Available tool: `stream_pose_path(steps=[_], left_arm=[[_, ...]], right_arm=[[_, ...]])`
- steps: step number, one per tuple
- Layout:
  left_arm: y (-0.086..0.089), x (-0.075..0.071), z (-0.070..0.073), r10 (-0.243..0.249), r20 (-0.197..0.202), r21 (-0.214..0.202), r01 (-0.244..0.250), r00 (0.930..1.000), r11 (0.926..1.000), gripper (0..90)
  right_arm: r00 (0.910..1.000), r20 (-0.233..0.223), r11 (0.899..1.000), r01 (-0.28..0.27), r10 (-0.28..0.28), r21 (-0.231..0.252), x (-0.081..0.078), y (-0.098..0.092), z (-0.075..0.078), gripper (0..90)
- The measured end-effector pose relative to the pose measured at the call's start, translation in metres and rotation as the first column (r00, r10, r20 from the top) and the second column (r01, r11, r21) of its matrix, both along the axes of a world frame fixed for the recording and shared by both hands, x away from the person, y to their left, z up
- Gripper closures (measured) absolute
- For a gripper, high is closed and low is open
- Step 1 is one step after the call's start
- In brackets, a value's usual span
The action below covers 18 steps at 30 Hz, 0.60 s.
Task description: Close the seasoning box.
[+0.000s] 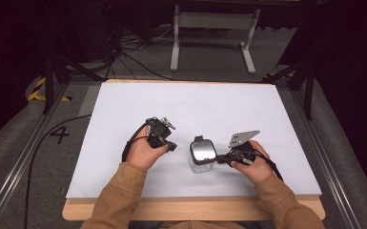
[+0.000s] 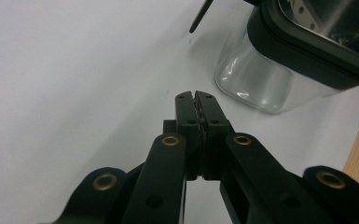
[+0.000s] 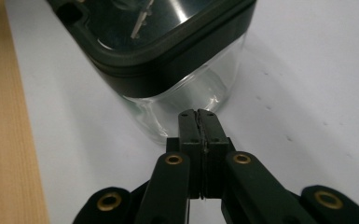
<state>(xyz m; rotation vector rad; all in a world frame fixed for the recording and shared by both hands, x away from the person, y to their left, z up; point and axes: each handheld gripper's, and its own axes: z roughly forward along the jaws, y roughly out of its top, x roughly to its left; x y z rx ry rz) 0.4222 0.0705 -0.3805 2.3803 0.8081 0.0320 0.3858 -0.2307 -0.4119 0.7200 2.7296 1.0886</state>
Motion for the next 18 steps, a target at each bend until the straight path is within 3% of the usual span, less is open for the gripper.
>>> stream_pose_path(steps=[10,16,18], left_arm=[[0.006,0.000,0.003,0.014,0.010,-0.010,-0.014,0.9999,0.9999,89.0],[0.009,-0.002,0.007,0.017,0.023,-0.016,-0.017,0.9996,0.9997,87.7],[0.012,-0.005,0.013,0.034,0.044,-0.039,-0.032,0.9985,0.9987,86.3]], right_arm=[[0.9979,-0.014,0.998,-0.063,0.063,-0.018,-0.010,0.017,-0.001,90.0],[0.9991,-0.001,0.999,-0.042,0.042,0.001,-0.008,0.011,0.005,90.0],[0.9995,0.025,0.999,-0.018,0.018,0.027,-0.007,0.003,0.016,90.0]])
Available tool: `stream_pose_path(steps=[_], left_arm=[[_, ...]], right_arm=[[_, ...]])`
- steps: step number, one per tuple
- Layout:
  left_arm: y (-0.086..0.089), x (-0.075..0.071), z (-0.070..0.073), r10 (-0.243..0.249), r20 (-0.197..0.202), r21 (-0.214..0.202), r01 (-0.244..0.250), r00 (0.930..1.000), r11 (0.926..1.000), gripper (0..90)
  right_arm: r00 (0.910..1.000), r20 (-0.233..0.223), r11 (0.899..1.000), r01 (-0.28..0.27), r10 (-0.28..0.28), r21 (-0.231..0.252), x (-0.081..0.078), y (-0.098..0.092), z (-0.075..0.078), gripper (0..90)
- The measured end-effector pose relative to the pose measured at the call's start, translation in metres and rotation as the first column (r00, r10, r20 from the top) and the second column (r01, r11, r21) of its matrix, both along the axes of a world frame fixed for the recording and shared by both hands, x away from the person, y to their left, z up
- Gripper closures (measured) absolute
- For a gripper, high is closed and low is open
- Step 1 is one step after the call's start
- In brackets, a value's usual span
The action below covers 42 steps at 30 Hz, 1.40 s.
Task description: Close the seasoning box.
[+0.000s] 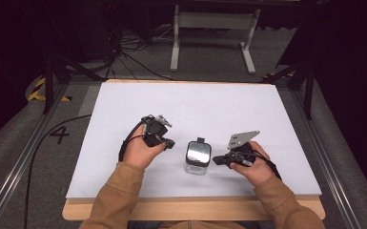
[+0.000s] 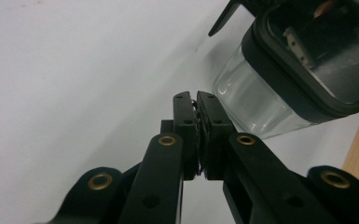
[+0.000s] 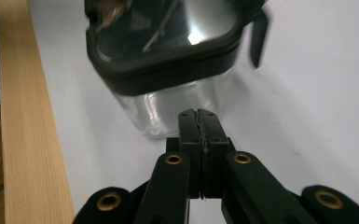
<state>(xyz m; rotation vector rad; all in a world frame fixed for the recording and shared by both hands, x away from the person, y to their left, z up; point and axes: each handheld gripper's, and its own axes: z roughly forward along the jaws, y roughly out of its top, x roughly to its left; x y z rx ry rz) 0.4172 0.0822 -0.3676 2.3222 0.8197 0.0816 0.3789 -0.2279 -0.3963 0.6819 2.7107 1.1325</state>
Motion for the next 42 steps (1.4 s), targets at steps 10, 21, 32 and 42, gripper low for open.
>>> stream_pose_path(steps=[10,21,32,42], left_arm=[[0.040,-0.007,0.020,0.091,0.060,-0.091,-0.085,0.9940,0.9922,78.4],[0.078,0.004,0.009,0.233,0.029,-0.077,-0.230,0.9721,0.9701,70.5],[0.101,0.027,-0.033,0.320,0.028,-0.116,-0.314,0.9471,0.9422,48.0],[0.102,0.032,-0.046,0.324,0.005,-0.130,-0.320,0.9462,0.9384,33.1]], right_arm=[[0.9732,0.085,0.969,0.200,-0.214,0.144,0.012,-0.063,0.043,71.6],[0.8898,0.070,0.889,0.441,-0.451,0.120,0.028,-0.128,0.038,57.4],[0.8498,0.053,0.851,0.525,-0.524,0.013,0.049,-0.161,0.000,49.6],[0.8390,0.072,0.842,0.540,-0.539,0.012,0.059,-0.161,-0.025,43.8]])
